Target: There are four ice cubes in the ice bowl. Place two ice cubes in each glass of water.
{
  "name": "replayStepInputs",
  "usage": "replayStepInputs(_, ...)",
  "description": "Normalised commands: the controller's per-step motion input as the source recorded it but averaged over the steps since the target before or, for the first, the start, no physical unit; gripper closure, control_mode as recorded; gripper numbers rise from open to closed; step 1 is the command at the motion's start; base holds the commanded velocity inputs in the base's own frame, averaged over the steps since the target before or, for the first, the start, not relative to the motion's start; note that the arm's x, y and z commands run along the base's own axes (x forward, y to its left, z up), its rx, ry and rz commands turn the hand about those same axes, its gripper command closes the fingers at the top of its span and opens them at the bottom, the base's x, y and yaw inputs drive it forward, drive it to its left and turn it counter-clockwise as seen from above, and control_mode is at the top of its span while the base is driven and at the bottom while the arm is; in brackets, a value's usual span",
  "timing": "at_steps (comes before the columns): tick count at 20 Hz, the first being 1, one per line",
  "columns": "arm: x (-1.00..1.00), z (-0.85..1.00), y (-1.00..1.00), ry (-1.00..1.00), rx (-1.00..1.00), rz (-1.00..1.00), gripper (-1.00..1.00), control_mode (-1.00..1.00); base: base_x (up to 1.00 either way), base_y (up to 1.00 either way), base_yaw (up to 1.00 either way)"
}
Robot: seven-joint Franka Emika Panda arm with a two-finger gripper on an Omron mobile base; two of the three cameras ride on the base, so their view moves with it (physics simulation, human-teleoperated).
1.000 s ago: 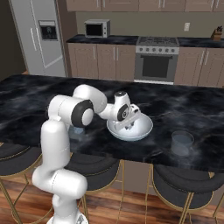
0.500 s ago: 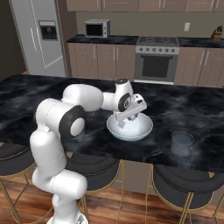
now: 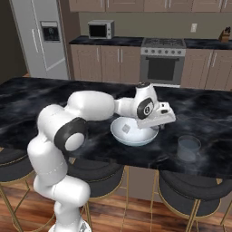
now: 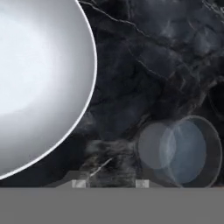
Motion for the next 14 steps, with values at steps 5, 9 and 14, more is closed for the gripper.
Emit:
replayStepInputs(5,-0.01,0.00,-1.00,0.00,0.26,-0.52,1.00,-1.00,0.00,0.00,0.00)
replayStepInputs(9,-0.10,0.00,-0.55,-0.10,0.24,-0.22,1.00,-1.00,0.00,0.00,0.00)
replayStepInputs(14,0.00,0.00,-0.02,-0.01,0.01,-0.02,1.00,-1.00,0.00,0.00,0.00)
